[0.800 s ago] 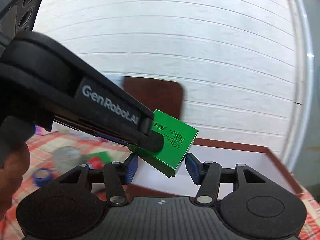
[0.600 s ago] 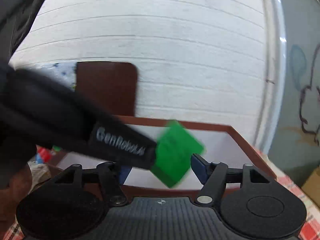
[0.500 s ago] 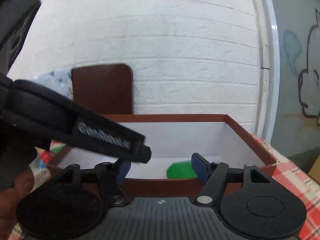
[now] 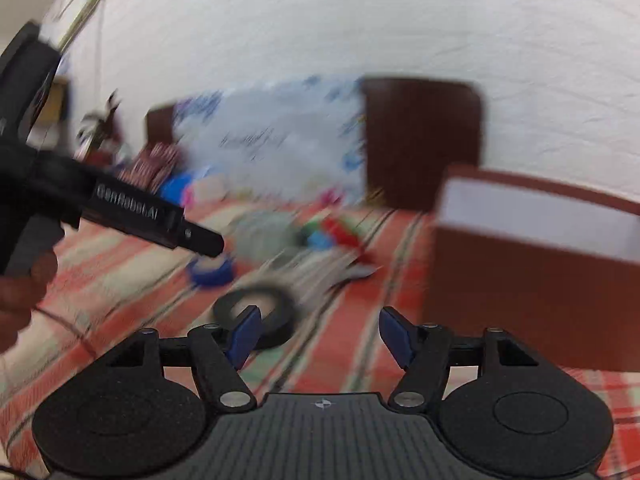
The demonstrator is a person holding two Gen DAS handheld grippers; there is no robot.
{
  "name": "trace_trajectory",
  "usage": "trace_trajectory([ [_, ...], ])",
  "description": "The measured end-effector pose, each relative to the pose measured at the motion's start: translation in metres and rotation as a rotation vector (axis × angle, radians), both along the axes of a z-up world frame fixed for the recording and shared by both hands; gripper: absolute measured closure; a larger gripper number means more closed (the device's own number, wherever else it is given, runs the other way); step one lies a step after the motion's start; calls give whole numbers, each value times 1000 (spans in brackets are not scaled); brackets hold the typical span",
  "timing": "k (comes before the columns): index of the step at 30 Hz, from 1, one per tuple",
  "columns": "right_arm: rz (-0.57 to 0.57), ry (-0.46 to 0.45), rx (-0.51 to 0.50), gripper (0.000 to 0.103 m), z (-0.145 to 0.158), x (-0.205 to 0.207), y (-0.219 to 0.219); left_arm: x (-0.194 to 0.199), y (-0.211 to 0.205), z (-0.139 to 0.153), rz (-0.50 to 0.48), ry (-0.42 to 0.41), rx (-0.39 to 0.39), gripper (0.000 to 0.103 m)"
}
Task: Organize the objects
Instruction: 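Open the left gripper to drop the green block into the brown box, then grasp the black tape roll with the left gripper and lift it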
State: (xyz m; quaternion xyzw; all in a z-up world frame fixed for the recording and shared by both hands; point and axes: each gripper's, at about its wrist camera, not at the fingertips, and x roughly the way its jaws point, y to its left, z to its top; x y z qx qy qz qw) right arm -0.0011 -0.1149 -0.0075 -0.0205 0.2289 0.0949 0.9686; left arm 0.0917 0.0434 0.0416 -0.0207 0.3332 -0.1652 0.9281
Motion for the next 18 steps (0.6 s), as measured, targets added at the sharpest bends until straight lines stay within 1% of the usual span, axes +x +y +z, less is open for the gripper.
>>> trace_trajectory([
  [2, 43, 33, -45, 39, -3, -1, 25, 3, 18, -9, 22, 42, -47, 49],
  [3, 54, 46, -74, 39, -5, 4, 33, 7, 21, -12, 15, 57, -64, 49],
  [5, 61, 73, -123, 38, -8, 7, 41, 16, 19, -16, -22, 82, -75, 49],
  [7, 49, 109, -143, 38, -14, 19, 43, 26, 10, -23, -46, 105, -70, 49],
  [9, 36, 137, -126, 37, -16, 31, 39, 31, 1, -33, -61, 128, -80, 49],
  [12, 8, 155, -104, 33, -19, 47, 34, 42, -7, -37, -100, 138, -110, 49],
  [14, 17, 169, -87, 28, -24, 60, 34, 48, -14, -38, -122, 142, -96, 49],
  [15, 23, 171, -80, 28, -25, 65, 37, 52, -16, -41, -127, 155, -82, 50],
  [16, 30, 167, -79, 28, -29, 69, 40, 56, -19, -45, -125, 175, -68, 56],
  [17, 37, 163, -83, 27, -30, 72, 44, 60, -20, -51, -120, 202, -55, 60],
  [18, 47, 160, -89, 28, -31, 76, 47, 62, -18, -56, -116, 215, -61, 62],
])
